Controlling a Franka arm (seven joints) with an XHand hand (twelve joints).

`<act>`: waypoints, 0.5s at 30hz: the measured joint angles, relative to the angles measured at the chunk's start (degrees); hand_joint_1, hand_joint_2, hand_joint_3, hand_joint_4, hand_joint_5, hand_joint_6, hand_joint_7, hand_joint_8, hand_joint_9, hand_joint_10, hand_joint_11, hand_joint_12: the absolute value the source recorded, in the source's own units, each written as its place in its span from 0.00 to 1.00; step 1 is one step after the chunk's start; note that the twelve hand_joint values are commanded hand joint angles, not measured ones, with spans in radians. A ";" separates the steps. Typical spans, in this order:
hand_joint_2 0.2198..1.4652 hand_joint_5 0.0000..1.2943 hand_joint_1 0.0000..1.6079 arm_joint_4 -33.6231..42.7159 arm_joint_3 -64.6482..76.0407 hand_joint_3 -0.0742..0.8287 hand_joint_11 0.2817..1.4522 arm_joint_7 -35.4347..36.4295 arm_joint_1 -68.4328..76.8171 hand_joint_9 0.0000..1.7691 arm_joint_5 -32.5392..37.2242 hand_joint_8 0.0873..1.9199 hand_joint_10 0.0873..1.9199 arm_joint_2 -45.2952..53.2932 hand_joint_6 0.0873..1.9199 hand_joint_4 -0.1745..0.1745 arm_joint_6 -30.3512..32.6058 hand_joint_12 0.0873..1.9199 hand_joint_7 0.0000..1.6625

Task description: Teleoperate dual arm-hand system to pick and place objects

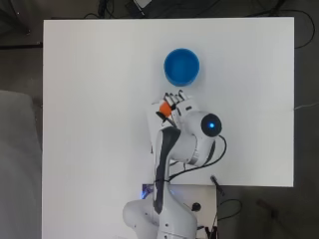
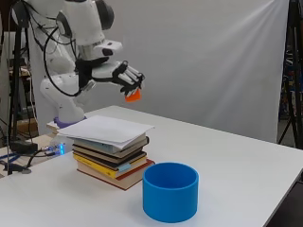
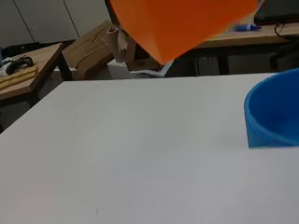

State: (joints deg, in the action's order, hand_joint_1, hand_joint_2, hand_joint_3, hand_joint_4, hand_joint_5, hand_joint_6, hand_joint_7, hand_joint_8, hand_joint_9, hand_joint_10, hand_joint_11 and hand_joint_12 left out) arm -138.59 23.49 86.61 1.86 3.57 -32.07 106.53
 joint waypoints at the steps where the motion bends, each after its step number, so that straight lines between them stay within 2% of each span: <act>1: 0.83 0.51 0.73 2.44 -0.76 0.08 0.29 -0.56 0.30 0.54 0.33 0.78 0.94 0.98 0.66 0.16 -0.48 0.83 0.49; 2: 0.83 0.52 0.73 4.75 -1.30 0.08 0.30 -1.00 0.55 0.55 0.62 0.79 0.95 1.96 0.65 0.09 -1.10 0.85 0.49; 3: 0.83 0.53 0.67 7.11 -1.81 0.08 0.32 -1.54 0.77 0.57 0.87 0.83 0.96 3.07 0.67 0.41 -1.79 0.87 0.49; 4: 0.83 0.54 0.62 9.54 -2.39 0.08 0.34 -2.33 0.96 0.58 1.02 0.87 0.98 4.30 0.69 0.68 -2.41 0.89 0.49; 5: 0.82 0.55 0.59 12.12 -2.95 0.08 0.35 -3.31 1.13 0.59 1.23 0.91 0.99 5.71 0.70 0.84 -3.11 0.90 0.50; 6: 0.82 0.56 0.58 14.93 -3.43 0.08 0.36 -4.38 1.29 0.60 1.55 0.93 0.99 7.43 0.70 0.92 -3.88 0.92 0.50; 9: 0.81 0.58 0.57 22.31 -4.64 0.08 0.43 -7.35 1.49 0.66 2.14 0.99 1.00 12.83 0.69 1.00 -5.76 0.95 0.55; 15: 0.80 0.61 0.58 35.70 -6.30 0.08 0.56 -12.23 1.24 0.77 3.72 1.00 1.00 25.84 0.66 1.00 -8.57 0.98 0.66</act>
State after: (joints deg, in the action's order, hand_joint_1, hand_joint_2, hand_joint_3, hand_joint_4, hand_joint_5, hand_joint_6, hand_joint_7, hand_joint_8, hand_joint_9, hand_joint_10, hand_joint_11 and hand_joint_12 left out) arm -102.88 17.18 74.38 3.10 7.29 -6.23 97.96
